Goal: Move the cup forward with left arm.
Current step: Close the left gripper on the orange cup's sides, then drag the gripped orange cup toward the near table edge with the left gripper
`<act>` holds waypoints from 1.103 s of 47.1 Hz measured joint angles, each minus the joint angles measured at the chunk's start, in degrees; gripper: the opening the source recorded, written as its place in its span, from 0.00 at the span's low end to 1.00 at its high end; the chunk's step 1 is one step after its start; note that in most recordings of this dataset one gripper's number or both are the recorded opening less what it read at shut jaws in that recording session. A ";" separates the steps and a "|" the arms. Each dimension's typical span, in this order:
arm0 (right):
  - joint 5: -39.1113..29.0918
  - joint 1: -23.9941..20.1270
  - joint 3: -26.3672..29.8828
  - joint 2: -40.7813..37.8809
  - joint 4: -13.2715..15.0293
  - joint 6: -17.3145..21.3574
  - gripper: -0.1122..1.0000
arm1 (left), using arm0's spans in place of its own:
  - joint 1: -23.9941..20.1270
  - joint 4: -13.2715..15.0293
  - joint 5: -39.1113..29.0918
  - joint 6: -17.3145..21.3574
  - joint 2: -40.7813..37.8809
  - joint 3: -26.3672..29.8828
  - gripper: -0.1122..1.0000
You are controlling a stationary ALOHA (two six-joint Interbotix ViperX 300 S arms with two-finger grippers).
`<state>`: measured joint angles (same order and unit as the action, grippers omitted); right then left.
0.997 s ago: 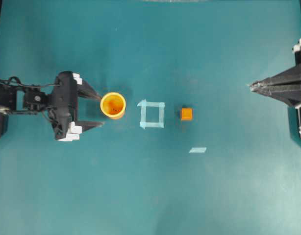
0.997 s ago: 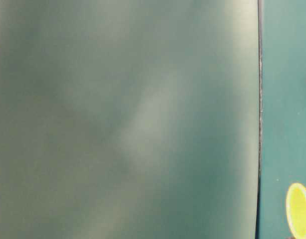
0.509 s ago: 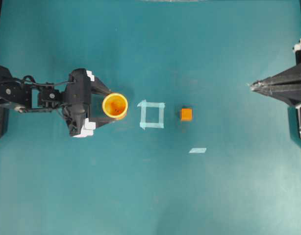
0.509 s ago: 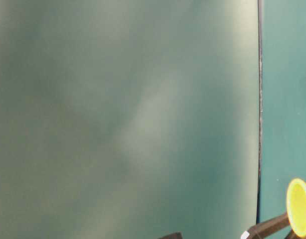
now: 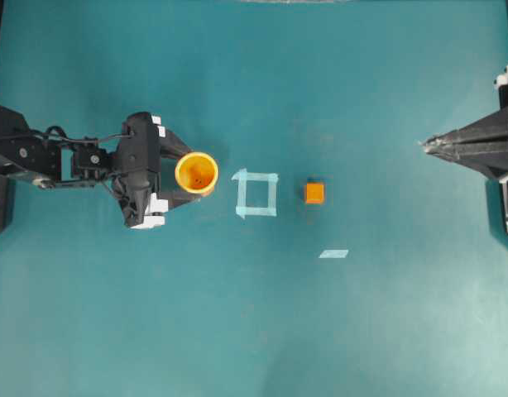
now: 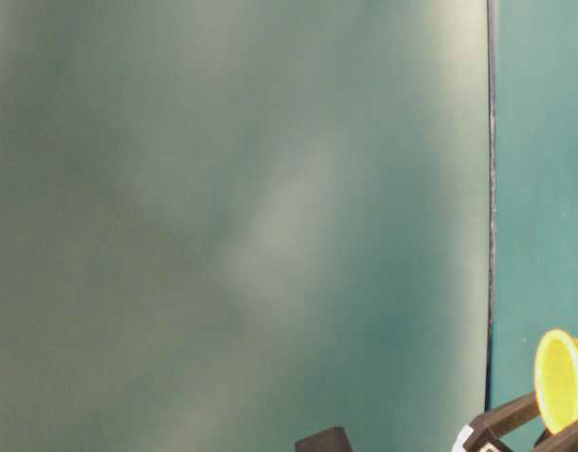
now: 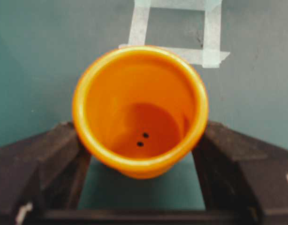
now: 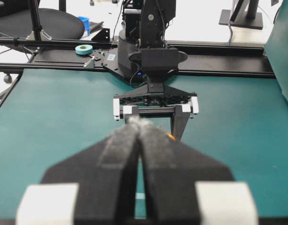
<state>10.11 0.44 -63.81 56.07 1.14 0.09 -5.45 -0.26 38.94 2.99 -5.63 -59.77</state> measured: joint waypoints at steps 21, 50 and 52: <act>-0.09 0.00 0.00 0.00 0.00 0.00 0.10 | 3.60 0.00 0.09 -0.18 1.05 -0.53 0.68; -0.09 0.09 0.00 0.00 0.00 0.09 0.10 | 15.47 0.26 0.09 -1.23 3.78 -0.44 0.69; -0.09 0.09 0.00 0.00 0.00 0.09 0.10 | 16.52 0.26 0.18 -0.97 3.78 -0.44 0.69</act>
<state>10.02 0.53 -63.81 56.07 1.14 0.18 11.07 0.00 39.11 2.02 -1.85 -60.21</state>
